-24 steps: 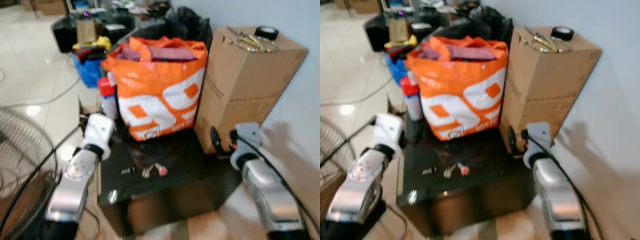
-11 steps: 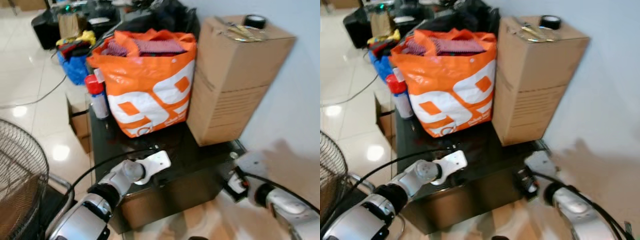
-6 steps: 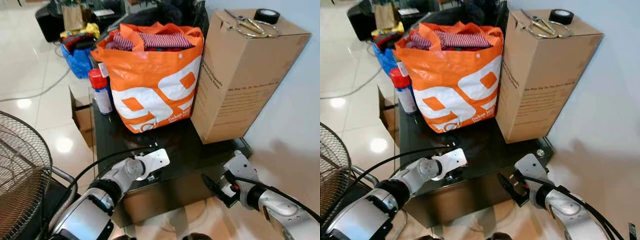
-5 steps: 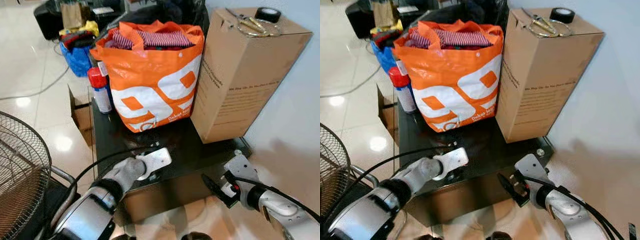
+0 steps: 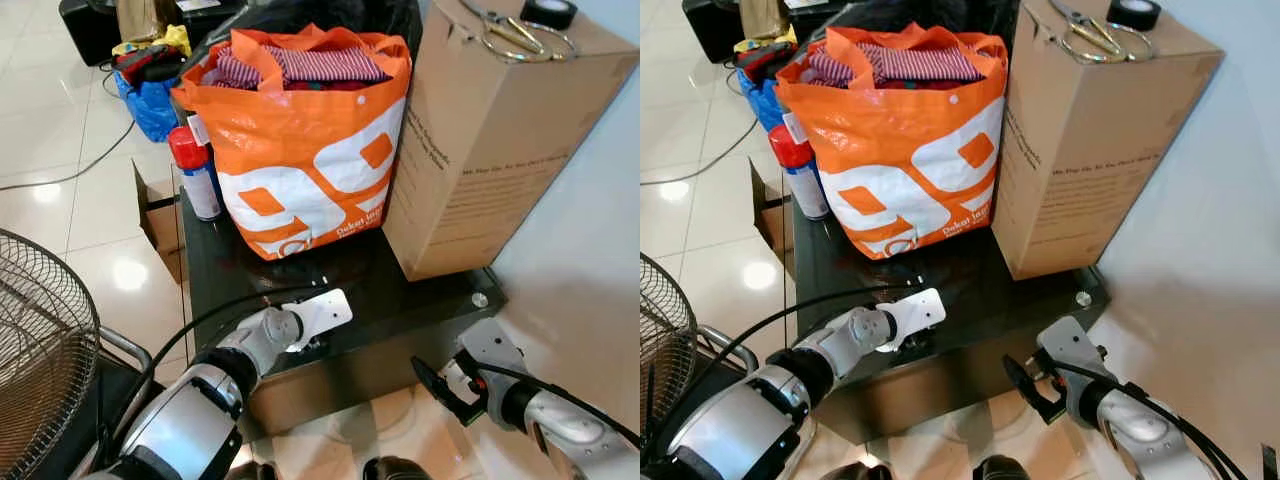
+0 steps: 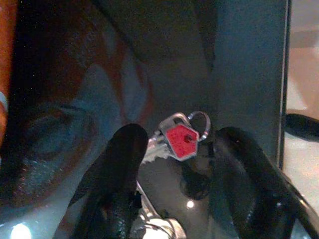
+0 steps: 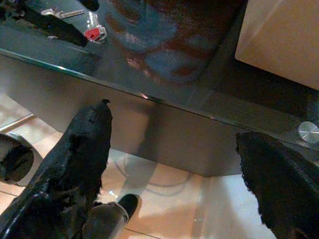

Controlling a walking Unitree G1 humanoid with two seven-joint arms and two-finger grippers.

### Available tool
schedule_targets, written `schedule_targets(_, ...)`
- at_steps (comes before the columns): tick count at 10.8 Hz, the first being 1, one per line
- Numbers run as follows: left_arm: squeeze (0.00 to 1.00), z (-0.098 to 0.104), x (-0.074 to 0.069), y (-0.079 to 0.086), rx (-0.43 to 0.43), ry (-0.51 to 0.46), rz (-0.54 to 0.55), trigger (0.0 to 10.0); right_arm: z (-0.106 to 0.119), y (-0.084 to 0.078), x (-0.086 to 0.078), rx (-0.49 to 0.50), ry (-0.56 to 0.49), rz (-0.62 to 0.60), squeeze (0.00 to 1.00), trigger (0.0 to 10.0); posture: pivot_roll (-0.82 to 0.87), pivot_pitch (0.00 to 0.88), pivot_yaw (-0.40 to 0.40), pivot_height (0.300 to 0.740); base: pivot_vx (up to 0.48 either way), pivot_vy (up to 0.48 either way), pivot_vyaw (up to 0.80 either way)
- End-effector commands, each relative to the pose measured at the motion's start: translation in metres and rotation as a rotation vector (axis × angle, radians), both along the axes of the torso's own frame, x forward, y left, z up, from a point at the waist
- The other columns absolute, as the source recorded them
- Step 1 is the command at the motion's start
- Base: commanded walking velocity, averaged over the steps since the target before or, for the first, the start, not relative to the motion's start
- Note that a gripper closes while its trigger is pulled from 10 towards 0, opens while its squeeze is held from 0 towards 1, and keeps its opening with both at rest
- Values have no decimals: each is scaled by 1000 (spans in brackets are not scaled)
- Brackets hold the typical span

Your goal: Hang keys on a hook

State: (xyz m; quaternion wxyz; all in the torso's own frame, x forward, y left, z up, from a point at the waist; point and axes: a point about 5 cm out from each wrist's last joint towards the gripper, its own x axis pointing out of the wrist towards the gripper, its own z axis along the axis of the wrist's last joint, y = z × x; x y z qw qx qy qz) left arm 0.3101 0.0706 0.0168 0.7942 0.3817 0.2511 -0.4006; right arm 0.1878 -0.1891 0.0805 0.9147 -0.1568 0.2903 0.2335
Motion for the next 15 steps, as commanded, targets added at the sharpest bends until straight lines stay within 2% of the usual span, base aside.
schedule_targets(1,0,0,0,-1,17,14,3,627,3,-3,-2,-11,-5,-19,0,10000,-325,124,40,740,0,0,0)
schedule_targets(5,0,-1,-1,-4,19,26,-2,0,7,-7,-2,-16,-12,-34,0,10000,-341,124,40,740,0,0,0)
schedule_targets(15,0,-1,0,-10,61,29,50,0,11,-14,-3,2,-3,-72,0,10000,-357,104,10,740,0,0,0)
